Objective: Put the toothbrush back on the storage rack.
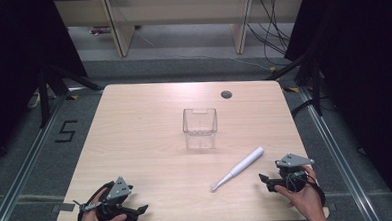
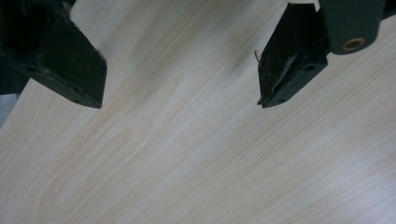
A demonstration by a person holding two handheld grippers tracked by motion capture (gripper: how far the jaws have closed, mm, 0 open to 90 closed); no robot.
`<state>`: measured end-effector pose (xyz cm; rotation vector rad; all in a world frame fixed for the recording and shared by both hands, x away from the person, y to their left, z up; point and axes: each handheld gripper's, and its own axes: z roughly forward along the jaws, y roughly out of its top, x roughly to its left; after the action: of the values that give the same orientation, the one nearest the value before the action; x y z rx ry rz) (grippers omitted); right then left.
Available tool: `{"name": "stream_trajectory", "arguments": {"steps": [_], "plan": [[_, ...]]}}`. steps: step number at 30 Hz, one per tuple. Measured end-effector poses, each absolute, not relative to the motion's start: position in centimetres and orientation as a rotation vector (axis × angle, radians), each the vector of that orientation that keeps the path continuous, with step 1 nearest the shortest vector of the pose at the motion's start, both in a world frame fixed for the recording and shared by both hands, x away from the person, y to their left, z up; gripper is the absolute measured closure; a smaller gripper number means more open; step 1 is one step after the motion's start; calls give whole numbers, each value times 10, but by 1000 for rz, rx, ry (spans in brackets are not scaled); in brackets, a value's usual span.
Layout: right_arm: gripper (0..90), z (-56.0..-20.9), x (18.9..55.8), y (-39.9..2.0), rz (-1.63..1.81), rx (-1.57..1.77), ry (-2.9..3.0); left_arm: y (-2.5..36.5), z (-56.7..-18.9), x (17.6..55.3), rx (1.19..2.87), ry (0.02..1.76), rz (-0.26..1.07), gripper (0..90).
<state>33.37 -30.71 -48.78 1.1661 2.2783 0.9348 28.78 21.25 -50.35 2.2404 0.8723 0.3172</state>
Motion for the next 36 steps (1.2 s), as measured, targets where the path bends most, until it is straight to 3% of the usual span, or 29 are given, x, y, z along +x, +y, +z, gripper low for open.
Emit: {"name": "stream_trajectory", "arguments": {"steps": [10,18,29,34,36], "plan": [[249,-487,340,-306,996,1197,2257,213,-504,288,2242,874,317,152],[345,-483,342,-299,997,1183,2244,213,-504,287,2241,888,318,152],[606,-474,350,-293,1003,1110,2239,213,-504,287,2247,880,320,152],[685,-475,355,-288,1008,1131,2249,214,-505,287,2249,879,321,153],[763,-474,363,-285,1013,1096,2259,213,-505,287,2246,885,318,153]]}}
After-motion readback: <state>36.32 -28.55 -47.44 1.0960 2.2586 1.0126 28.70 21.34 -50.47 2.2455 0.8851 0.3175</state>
